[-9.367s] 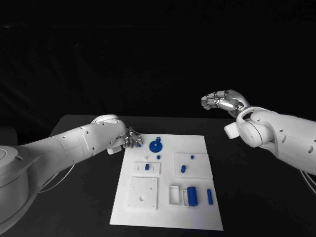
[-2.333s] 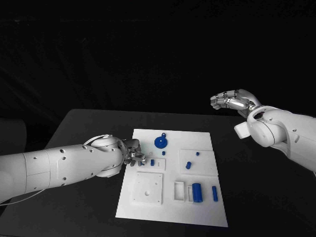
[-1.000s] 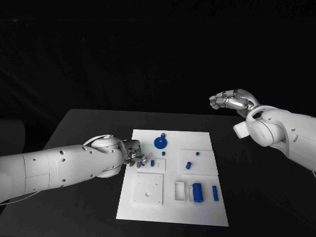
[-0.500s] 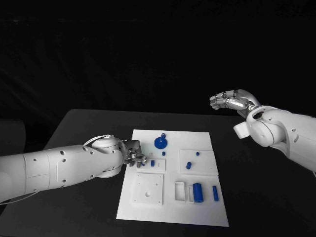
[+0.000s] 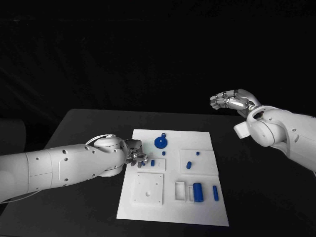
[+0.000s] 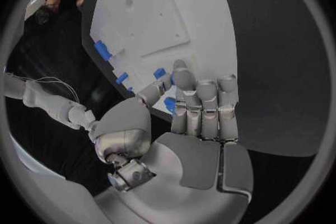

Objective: Assemble the parts on the task board

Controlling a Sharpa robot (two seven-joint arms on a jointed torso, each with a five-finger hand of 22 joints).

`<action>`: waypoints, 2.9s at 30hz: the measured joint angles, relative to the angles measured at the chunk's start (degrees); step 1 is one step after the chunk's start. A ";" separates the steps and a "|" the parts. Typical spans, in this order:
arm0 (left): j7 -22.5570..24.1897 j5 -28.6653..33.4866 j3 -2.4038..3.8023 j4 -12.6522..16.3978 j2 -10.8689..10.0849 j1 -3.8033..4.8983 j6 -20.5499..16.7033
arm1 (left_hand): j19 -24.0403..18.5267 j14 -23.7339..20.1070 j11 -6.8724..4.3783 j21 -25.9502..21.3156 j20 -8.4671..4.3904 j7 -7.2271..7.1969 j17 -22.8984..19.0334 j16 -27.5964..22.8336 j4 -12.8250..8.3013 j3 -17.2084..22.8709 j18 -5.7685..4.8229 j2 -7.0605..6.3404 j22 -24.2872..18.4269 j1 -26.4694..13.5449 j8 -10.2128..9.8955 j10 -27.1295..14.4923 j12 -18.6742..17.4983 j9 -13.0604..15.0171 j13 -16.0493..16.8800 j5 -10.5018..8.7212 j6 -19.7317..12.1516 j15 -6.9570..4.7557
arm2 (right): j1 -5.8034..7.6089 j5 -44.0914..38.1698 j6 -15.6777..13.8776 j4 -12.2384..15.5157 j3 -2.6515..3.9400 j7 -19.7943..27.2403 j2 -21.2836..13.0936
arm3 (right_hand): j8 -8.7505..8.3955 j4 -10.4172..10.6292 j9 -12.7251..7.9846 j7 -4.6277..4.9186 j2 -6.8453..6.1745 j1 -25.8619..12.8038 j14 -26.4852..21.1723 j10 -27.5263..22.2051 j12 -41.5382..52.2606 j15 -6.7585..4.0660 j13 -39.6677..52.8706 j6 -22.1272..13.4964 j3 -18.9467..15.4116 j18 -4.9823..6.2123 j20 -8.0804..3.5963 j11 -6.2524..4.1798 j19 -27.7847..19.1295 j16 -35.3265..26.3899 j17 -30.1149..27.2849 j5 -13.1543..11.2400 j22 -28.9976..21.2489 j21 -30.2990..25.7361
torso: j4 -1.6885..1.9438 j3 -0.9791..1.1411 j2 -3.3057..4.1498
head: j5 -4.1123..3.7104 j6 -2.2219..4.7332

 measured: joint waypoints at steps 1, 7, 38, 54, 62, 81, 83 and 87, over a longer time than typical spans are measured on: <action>0.00 0.04 0.02 -0.02 0.01 -0.03 0.05 | -0.14 -0.01 0.00 0.03 0.11 -0.07 0.00 0.00 0.00 0.00 0.04 0.17 0.00 -0.17 0.03 0.00 0.00 0.00 0.00 0.16 -0.06 0.01 | 0.00 0.00 0.01 0.00 0.00 0.00 0.00 | 0.00 0.00 0.00 0.00 0.00 0.00 0.00 0.00 0.00 0.00 0.00 0.00 0.00 0.00 0.00 0.00 0.00 0.00 -0.01 0.00 0.00 0.00 | 0.00 0.00 0.00 | 0.01 -0.01; 0.02 0.23 0.08 -0.10 0.01 -0.11 0.14 | -0.23 0.04 0.00 0.03 0.01 -0.07 0.00 0.00 0.00 0.00 0.07 0.94 0.00 -0.94 0.02 0.00 0.00 0.00 0.07 0.73 -0.07 -0.04 | 0.00 0.00 0.07 0.00 0.00 0.00 -0.02 | 0.00 0.00 0.00 0.00 0.00 0.00 0.00 0.00 0.00 0.00 0.00 0.00 0.00 0.00 0.00 0.00 0.00 0.00 -0.01 0.00 0.00 0.00 | -0.02 0.00 0.00 | -0.03 -0.04; 0.08 0.29 0.01 0.34 -0.54 -0.44 0.45 | -0.22 0.14 0.00 0.47 0.03 -0.08 -0.02 0.00 0.00 0.00 -0.02 0.98 0.03 -0.97 0.38 0.00 0.21 -0.03 0.11 0.42 -0.04 0.07 | 0.00 -0.01 0.21 0.12 0.00 -0.06 -0.02 | 0.00 0.16 -0.04 0.00 0.00 0.00 0.00 0.00 0.00 0.00 0.00 0.00 -0.16 0.00 0.00 0.00 0.00 -0.01 -0.11 0.22 0.11 -0.23 | 0.03 -0.10 -0.02 | -0.08 -0.29; -0.13 1.55 -0.01 -0.39 -0.04 -0.44 0.98 | -0.42 -0.10 0.00 0.70 0.23 -0.39 -0.43 0.23 0.00 0.00 -0.03 1.81 0.02 -1.83 1.02 0.00 0.39 -0.15 -0.03 -4.76 -0.36 -0.13 | -0.01 -0.01 0.25 0.12 0.00 -0.08 -0.07 | 0.00 0.16 -0.03 0.00 0.00 0.00 0.00 0.00 0.00 0.00 0.00 0.00 -0.16 0.00 0.00 0.00 0.00 -0.01 -0.16 0.22 0.15 -0.23 | 0.00 -0.02 -0.02 | -0.09 -0.18; -0.59 1.60 0.06 -0.72 0.07 -0.38 2.14 | -0.43 -0.49 -1.37 0.70 0.23 -0.63 -0.77 -0.07 1.72 -0.16 0.01 -2.28 0.01 -2.38 1.22 0.13 0.10 -0.49 -0.61 -8.48 -0.84 -0.55 | -0.01 -0.02 0.25 0.14 0.00 -0.09 -0.16 | 0.00 0.16 -0.03 0.00 0.00 0.00 0.00 0.00 0.00 0.00 0.00 0.00 -0.16 0.00 0.00 0.00 0.00 -0.01 -0.22 0.22 0.21 -0.22 | 0.01 -0.02 -0.02 | -0.19 -0.17; -1.69 1.51 -0.12 -0.50 -0.41 -0.60 1.97 | -0.43 -0.80 -1.84 0.25 0.23 -0.01 -1.15 -0.40 5.52 -2.04 0.00 -9.28 0.00 -3.37 1.22 0.38 -0.51 -0.49 -1.13 -8.70 -1.63 -0.86 | -0.06 -0.02 0.26 0.17 0.00 -0.09 -0.34 | 0.00 0.32 -0.08 0.00 0.11 -0.11 0.00 0.00 0.00 0.00 0.00 0.00 -0.32 0.00 0.00 0.00 0.00 -0.01 -0.33 0.45 0.31 -0.45 | 0.00 -0.09 -0.02 | -0.42 -0.01; -1.79 1.50 -0.12 -0.48 -0.51 -0.63 1.78 | -0.43 -0.79 -1.63 0.05 0.23 -0.04 -1.15 -0.40 6.27 -2.17 0.00 -10.21 0.00 -3.71 1.22 0.17 -0.75 -0.47 -1.13 -8.71 -1.66 -0.86 | -0.08 -0.02 0.26 0.17 0.00 -0.09 -0.39 | 0.00 0.32 -0.08 0.00 0.22 -0.23 0.00 0.00 0.00 0.00 0.00 0.00 -0.32 0.00 0.00 0.00 0.00 -0.01 -0.33 0.45 0.31 -0.45 | 0.00 -0.13 -0.02 | -0.43 -0.01; -1.95 1.48 -0.11 -0.43 -0.71 -0.66 1.13 | -0.43 -0.80 -1.63 0.00 0.23 0.01 -1.22 -0.60 7.25 -2.04 0.00 -11.16 -0.01 -4.50 1.22 0.17 -0.78 -0.40 -1.19 -8.71 -2.02 -0.86 | -0.11 -0.02 0.26 0.17 0.00 -0.10 -0.49 | 0.00 0.32 -0.08 0.00 0.22 -0.23 0.00 0.00 0.00 0.00 0.00 0.00 -0.32 0.00 0.00 0.00 0.00 -0.01 -0.33 0.44 0.31 -0.45 | 0.03 -0.13 -0.02 | -0.54 -0.01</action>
